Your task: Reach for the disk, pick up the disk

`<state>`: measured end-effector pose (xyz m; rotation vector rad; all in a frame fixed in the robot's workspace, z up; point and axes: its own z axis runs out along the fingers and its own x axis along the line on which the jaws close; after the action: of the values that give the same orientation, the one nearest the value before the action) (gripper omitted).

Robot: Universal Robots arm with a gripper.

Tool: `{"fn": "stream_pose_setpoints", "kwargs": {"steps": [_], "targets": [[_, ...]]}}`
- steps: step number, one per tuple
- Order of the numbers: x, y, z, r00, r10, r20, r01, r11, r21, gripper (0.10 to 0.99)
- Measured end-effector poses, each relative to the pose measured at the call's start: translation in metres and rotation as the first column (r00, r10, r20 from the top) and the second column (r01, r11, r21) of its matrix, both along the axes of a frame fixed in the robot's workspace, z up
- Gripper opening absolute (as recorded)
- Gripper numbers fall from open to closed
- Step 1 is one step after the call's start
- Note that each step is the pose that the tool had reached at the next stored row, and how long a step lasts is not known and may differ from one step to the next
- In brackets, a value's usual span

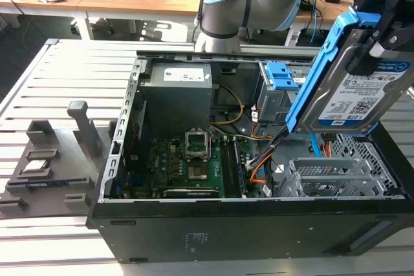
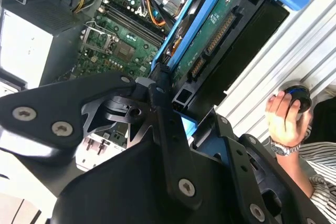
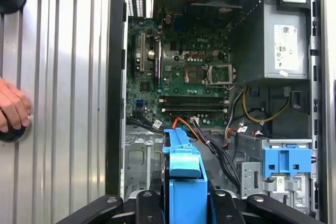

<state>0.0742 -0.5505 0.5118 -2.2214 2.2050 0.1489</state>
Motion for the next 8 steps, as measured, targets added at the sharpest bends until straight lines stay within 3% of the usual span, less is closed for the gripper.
{"fn": "stream_pose_setpoints", "kwargs": {"steps": [8], "targets": [[0.0162,0.0035,0.0,1.0,0.006,-0.0019,-0.006,1.0,0.0,0.369]]}}
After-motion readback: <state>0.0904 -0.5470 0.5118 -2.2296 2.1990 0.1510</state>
